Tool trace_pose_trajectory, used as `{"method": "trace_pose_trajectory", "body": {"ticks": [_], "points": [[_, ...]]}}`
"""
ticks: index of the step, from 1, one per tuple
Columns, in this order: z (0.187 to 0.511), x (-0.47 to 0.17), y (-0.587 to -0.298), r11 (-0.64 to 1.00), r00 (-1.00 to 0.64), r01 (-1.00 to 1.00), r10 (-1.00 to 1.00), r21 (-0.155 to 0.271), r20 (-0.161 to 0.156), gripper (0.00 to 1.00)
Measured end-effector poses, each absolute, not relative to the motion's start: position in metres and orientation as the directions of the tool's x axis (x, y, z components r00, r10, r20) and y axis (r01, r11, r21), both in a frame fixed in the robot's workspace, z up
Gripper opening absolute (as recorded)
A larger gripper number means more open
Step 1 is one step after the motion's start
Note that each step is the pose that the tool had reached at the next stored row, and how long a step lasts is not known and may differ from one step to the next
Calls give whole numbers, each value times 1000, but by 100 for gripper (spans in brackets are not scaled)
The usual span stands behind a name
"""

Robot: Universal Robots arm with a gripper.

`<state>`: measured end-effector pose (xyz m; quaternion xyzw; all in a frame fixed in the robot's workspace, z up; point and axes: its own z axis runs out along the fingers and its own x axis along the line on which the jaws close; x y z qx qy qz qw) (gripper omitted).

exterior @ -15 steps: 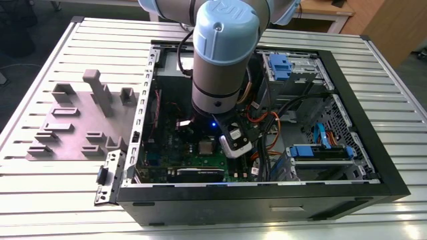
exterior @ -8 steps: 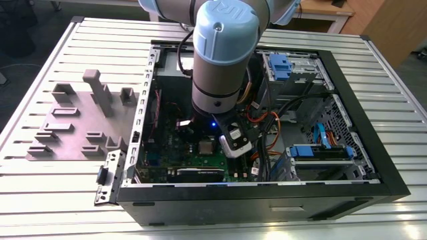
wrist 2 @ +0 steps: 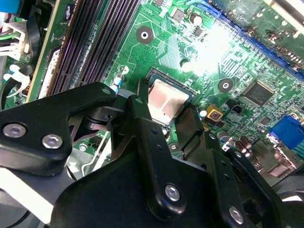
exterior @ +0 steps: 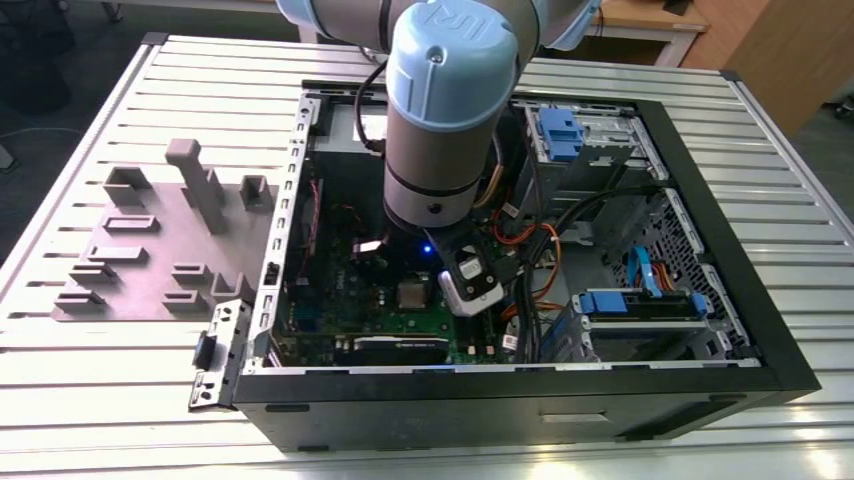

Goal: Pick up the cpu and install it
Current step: 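Place the cpu into insertion slot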

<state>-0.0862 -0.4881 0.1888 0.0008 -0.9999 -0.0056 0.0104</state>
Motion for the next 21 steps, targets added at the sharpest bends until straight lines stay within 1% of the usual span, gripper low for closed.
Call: {"method": "trace_pose_trajectory", "body": {"ticks": [9, 10, 11, 13, 14, 21], "points": [[189, -86, -488, 1000, -1000, -1, -2, 11, 21, 47], [188, -86, -488, 1000, -1000, -1, -2, 11, 21, 48], [188, -86, -488, 1000, -1000, -1, -2, 12, 20, 54], [188, -86, -488, 1000, -1000, -1, -2, 11, 21, 54], [187, -86, -488, 1000, -1000, -1, -2, 11, 21, 60], [184, -84, -488, 1000, -1000, -1, -2, 11, 21, 60]]}}
